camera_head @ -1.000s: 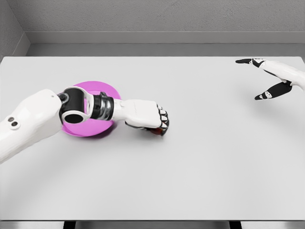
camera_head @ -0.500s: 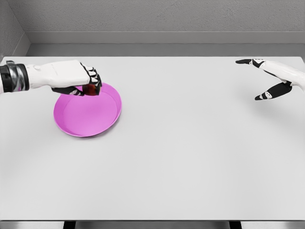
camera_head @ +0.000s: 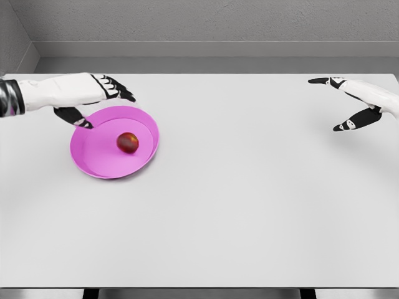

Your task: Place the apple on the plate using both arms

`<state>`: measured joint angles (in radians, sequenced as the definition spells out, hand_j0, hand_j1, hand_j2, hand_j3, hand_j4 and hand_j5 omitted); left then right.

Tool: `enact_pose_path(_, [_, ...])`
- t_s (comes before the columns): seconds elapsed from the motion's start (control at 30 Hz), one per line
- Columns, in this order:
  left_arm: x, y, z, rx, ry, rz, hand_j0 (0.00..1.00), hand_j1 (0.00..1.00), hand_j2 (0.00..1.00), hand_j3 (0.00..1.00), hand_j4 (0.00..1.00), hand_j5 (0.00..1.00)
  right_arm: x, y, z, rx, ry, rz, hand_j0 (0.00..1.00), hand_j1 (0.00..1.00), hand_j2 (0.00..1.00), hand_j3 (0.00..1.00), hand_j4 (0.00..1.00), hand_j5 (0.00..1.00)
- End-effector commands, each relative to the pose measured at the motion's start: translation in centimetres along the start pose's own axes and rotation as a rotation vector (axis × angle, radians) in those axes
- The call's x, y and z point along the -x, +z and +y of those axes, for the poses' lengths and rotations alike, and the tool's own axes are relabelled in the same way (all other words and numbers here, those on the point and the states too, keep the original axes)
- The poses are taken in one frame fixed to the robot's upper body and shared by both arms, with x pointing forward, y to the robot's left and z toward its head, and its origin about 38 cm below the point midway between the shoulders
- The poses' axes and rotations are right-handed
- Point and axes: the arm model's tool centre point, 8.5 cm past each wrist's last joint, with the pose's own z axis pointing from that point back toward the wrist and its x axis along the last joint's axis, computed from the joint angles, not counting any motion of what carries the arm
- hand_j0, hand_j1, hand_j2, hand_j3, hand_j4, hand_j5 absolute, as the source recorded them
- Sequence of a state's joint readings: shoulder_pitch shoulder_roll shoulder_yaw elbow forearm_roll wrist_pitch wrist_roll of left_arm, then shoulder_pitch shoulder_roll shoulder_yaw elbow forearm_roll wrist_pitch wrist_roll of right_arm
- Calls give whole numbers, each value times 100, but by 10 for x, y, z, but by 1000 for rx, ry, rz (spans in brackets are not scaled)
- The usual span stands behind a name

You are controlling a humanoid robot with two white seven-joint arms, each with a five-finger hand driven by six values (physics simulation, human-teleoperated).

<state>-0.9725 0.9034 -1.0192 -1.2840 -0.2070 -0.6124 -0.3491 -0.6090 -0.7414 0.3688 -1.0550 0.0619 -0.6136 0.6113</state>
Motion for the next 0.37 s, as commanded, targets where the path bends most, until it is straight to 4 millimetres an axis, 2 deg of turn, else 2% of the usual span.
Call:
enact_pose_path(0.0, [38, 21, -12, -23, 110, 113, 100, 100, 100, 100, 100, 100, 0, 0, -1, 5, -5, 0, 100, 100, 100, 100, 100, 100])
enact_pose_path(0.07, [70, 43, -29, -19, 187, 228, 100, 100, 100, 100, 100, 100, 0, 0, 0, 3, -5, 0, 100, 100, 100, 100, 100, 100])
enact_pose_path(0.13, [82, 55, -34, -20, 209, 276, 100, 100, 100, 100, 100, 100, 0, 0, -1, 5, -4, -1, 100, 100, 100, 100, 100, 100])
enact_pose_path(0.33, [85, 56, -35, -24, 217, 287, 100, 100, 100, 100, 100, 100, 0, 0, 0, 2, -3, -1, 100, 100, 100, 100, 100, 100])
